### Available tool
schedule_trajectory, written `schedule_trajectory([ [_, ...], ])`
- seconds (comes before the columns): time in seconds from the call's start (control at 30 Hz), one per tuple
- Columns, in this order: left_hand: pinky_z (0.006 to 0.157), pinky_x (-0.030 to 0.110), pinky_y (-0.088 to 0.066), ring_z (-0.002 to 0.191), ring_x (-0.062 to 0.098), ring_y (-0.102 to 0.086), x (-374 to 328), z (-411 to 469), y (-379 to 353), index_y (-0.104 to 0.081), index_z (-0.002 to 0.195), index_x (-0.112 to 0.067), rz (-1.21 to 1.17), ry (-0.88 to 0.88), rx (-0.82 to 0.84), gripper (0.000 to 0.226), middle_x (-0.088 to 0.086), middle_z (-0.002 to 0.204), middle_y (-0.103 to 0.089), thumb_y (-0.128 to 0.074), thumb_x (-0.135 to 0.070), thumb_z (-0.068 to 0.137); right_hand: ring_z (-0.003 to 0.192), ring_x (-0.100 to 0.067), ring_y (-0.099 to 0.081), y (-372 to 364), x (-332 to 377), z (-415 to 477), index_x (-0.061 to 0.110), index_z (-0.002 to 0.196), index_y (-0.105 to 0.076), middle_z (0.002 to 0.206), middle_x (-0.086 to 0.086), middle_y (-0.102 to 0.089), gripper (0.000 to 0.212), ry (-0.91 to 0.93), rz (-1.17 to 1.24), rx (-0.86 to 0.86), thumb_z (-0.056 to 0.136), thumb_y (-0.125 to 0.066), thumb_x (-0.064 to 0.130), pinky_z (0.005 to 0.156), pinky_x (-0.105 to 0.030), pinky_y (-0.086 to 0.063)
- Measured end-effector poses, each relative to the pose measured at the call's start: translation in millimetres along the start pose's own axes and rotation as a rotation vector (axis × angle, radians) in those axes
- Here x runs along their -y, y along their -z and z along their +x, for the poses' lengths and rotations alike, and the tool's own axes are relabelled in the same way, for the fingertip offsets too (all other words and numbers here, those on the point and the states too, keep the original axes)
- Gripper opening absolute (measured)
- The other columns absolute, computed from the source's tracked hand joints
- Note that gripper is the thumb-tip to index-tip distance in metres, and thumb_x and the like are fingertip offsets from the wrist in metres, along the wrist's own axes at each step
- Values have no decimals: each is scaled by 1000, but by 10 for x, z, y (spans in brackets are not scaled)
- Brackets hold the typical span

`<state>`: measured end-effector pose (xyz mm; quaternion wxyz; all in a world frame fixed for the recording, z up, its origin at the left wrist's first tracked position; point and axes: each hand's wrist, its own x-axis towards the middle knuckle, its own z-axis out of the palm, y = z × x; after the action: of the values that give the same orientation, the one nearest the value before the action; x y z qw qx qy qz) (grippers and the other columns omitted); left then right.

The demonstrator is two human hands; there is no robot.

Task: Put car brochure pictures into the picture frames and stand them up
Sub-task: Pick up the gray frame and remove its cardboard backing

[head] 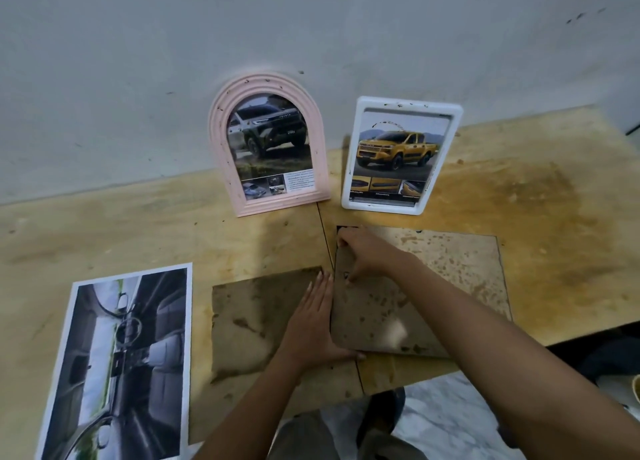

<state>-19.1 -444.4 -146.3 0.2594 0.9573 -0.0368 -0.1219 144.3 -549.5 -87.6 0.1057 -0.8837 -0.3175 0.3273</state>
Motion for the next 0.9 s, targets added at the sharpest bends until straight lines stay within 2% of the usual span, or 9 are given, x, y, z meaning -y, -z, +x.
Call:
schedule_trajectory([
  [0.07,115,23,14,140,6,24,-8,7,8,10,148,-10,18,2,3,139,0,156,16,-55,-88,53,116,-26,-42,21,-20,-10,20,98,-39,120,-7,-50,57,-4,79,21,63,-84,20,107,-42,-33],
  [0.13,115,24,15,140,6,26,-15,13,14,11,148,-10,42,0,6,139,0,155,18,-54,-89,54,112,-25,-42,49,-30,-14,20,95,-38,113,-5,-51,56,-13,105,35,63,-83,20,104,-43,-36],
  [0.27,115,24,15,140,8,26,-25,7,31,10,149,-9,76,3,20,138,-1,155,17,-52,-89,54,101,-18,-38,81,9,-40,21,94,-38,106,0,-44,55,-12,99,28,63,-83,21,81,-32,-39],
  [0.47,115,26,14,141,12,25,-40,16,49,13,148,-8,138,28,59,140,2,156,19,-44,-93,53,95,-15,-38,196,73,-180,20,95,-36,105,1,-40,53,49,121,12,68,-81,18,75,-27,-33],
  [0.63,116,27,12,141,12,25,-62,5,43,16,148,-9,155,51,72,140,2,155,22,-42,-94,52,95,-13,-35,226,133,-292,20,96,-34,103,2,-37,51,63,93,-21,70,-79,17,77,-28,-32],
  [0.77,117,28,12,140,12,27,-65,1,36,18,147,-11,156,59,90,139,1,155,24,-42,-93,52,94,-16,-37,216,161,-355,20,96,-34,105,-2,-48,51,77,30,-56,71,-78,20,82,-32,-37],
  [0.83,117,29,11,140,13,27,-67,0,38,19,147,-10,164,60,92,139,1,154,25,-42,-93,53,92,-15,-39,211,183,-393,22,97,-33,105,-1,-51,47,119,-63,-72,74,-73,22,93,-35,-31],
  [0.9,116,28,12,140,14,28,-71,1,39,19,147,-10,179,59,99,139,2,154,26,-41,-93,53,95,-14,-43,204,205,-428,23,98,-34,107,0,-52,42,165,-140,-82,76,-69,23,91,-33,-24],
])
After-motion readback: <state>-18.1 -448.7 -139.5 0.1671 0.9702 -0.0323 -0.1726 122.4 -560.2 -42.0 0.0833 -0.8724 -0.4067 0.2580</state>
